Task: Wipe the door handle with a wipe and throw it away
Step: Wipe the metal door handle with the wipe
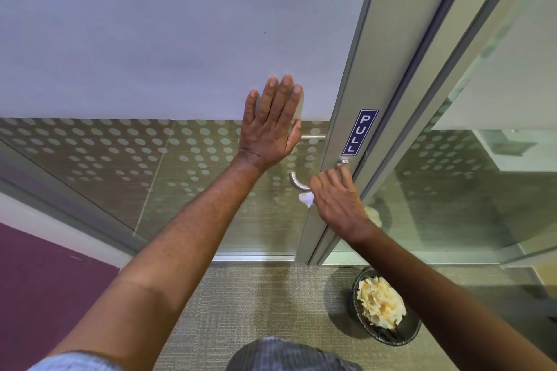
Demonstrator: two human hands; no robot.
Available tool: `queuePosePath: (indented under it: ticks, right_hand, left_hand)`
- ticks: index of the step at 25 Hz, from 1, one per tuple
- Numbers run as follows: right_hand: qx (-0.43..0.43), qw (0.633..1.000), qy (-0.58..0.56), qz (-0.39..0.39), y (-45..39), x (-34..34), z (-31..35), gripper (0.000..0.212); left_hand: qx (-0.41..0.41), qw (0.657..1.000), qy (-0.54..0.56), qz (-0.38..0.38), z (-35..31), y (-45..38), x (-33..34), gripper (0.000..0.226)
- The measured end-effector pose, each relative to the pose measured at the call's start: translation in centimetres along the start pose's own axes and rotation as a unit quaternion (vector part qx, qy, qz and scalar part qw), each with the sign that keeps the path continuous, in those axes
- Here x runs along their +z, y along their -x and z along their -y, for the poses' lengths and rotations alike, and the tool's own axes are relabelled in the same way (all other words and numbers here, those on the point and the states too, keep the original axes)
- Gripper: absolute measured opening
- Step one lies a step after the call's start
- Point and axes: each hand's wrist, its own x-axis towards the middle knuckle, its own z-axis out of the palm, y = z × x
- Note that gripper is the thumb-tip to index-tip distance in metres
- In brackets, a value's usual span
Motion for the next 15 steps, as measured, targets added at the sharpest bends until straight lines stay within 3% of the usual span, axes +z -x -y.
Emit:
queuePosePath:
  ticks: [2,4,6,9,15]
  right_hand:
    - [0.008,1.000,0.025,-0.012,1.1,0.8,-1.6,0.028]
    - [-0.008,0.999,0.048,0.014,1.8,1.3,-2.8,0.017]
    - [-0.008,0.998,0.047,0.033,2.0,1.1,-2.6,0.020]
    - [0.037,0.998,-0.015,0.049,0.7,0.0,0.7,0.040]
    - [0.113,0.984,-0.122,0.070,-2.9,-1.2,6.1,0.047]
  left_hand:
    - [-0.001,1.000,0.002,0.002,0.1,0.0,0.0,0.082]
    - [-0.004,1.000,0.007,0.002,0.0,-0.1,0.0,0.081]
    - [-0.001,1.000,0.002,-0.002,-0.1,0.0,0.2,0.080]
    - [-0.001,1.000,0.003,-0.005,0.1,0.0,0.3,0.080]
    - [0.010,1.000,-0.016,-0.006,0.3,0.1,0.3,0.083]
